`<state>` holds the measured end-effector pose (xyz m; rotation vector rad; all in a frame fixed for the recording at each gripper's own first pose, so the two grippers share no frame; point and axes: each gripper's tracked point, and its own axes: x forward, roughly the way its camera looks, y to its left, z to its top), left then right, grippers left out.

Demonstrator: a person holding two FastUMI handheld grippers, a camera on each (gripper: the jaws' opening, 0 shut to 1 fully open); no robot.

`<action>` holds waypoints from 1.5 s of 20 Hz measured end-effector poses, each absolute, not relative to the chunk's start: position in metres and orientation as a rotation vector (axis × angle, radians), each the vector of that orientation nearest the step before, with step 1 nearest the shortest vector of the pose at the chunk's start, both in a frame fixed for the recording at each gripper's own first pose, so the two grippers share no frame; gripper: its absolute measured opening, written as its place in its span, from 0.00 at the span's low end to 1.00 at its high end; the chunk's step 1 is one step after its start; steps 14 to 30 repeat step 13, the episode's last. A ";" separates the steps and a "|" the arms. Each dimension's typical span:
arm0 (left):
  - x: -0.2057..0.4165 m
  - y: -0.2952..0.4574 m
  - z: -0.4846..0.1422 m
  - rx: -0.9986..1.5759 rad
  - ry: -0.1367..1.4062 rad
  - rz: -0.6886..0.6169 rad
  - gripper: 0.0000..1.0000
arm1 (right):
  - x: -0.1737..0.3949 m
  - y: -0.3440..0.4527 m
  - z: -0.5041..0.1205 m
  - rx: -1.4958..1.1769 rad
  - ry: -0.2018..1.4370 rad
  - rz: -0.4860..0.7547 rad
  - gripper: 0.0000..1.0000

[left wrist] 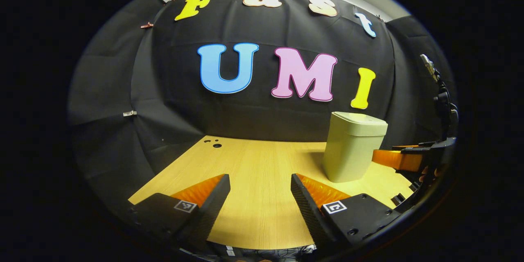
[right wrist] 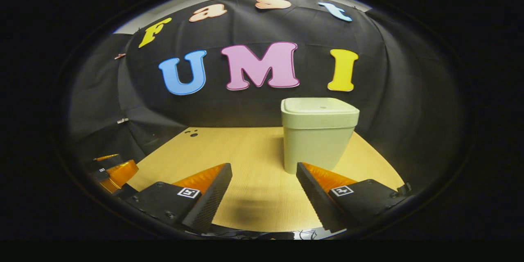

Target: Press the lid of the desktop garbage bin to open it, pick up the crumpled paper on the desktop and throw it into the bin, then pick up the pop can on the desktop and drop it into the bin, and finally close the garbage bin lid.

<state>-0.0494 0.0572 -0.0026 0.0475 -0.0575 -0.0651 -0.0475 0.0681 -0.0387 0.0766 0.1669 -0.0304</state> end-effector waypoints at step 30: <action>-0.037 0.063 -0.012 0.040 -0.036 -0.068 0.96 | -0.030 0.074 -0.042 0.065 0.192 -0.012 0.99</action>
